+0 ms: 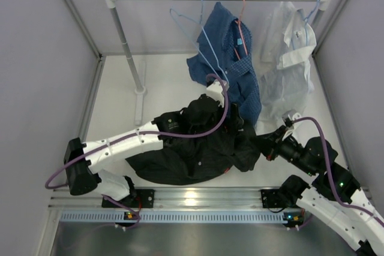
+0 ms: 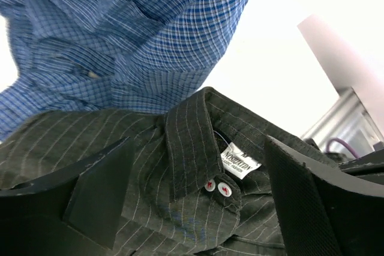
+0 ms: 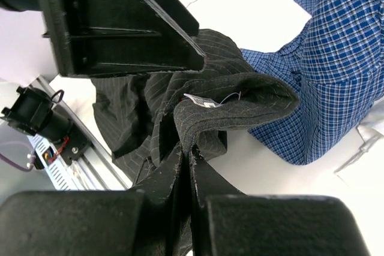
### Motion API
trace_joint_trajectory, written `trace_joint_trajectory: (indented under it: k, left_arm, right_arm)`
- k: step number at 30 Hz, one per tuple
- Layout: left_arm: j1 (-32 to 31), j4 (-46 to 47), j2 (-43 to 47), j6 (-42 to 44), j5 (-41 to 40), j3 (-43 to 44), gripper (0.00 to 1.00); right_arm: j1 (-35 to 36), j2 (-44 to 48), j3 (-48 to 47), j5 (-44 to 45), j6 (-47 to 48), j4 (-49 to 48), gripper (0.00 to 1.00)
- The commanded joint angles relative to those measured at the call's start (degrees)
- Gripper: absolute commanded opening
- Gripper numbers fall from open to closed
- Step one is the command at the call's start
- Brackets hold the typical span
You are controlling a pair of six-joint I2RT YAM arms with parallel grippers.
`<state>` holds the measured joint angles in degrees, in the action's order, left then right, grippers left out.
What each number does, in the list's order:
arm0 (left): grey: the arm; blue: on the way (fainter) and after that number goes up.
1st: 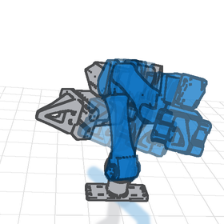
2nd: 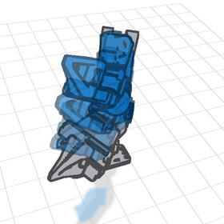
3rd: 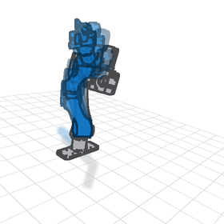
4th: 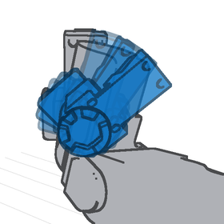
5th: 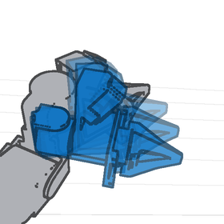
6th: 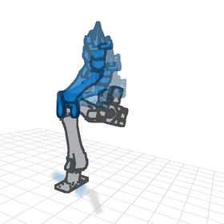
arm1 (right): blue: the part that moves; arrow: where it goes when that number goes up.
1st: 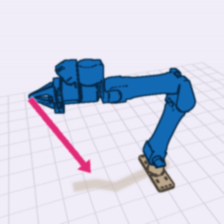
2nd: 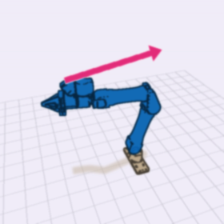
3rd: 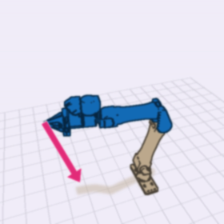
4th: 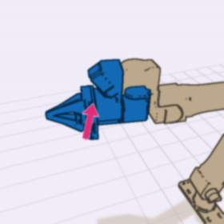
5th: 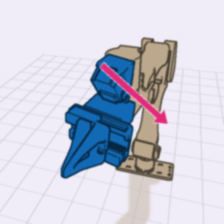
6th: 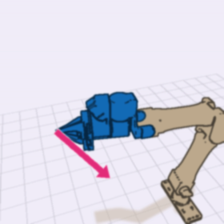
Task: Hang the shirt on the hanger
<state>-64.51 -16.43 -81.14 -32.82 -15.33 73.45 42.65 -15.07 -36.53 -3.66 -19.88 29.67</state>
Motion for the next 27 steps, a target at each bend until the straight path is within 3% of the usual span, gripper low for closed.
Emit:
trace_joint_trajectory:
  k: [1, 10, 13, 17, 18, 19, 23, 27]
  left_arm:
    - [1.2, 3.9, -0.9, -2.9, 6.8, -1.3, 0.88]
    - [1.7, 0.6, -5.2, -6.6, 7.1, -1.5, 0.72]
    - [1.6, 0.6, -5.9, -6.6, 9.0, -1.3, 0.60]
    - [1.7, 0.5, -6.2, -7.0, 8.5, -2.2, 0.22]
    - [1.7, 0.6, -5.6, -7.1, 8.0, -2.7, 0.06]
    - [1.7, 0.6, -5.0, -7.1, 7.3, -3.0, 0.01]
    - [1.5, 0.6, 0.3, -4.3, 2.9, -3.6, 0.00]
    - [0.7, 0.5, 7.7, 6.1, -2.7, -0.2, 0.00]
  right_arm:
    - [0.7, 0.0, -1.3, -2.3, 1.3, -2.1, 0.00]
    - [0.7, 2.2, -0.7, -2.4, 1.2, -2.3, 0.00]
    - [0.7, 1.7, -0.7, -1.9, 1.2, -2.6, 0.00]
    - [0.7, 2.3, -0.4, -0.4, 0.9, -2.5, 0.00]
    - [0.7, 2.5, -0.3, 0.1, 0.8, -2.6, 0.00]
    - [0.7, 2.5, -0.3, 1.0, 0.6, -2.5, 0.00]
    - [0.6, 1.9, -1.2, 5.8, -0.1, -2.1, 0.00]
    - [0.7, -4.8, -8.6, 9.5, 1.0, -2.9, 0.00]
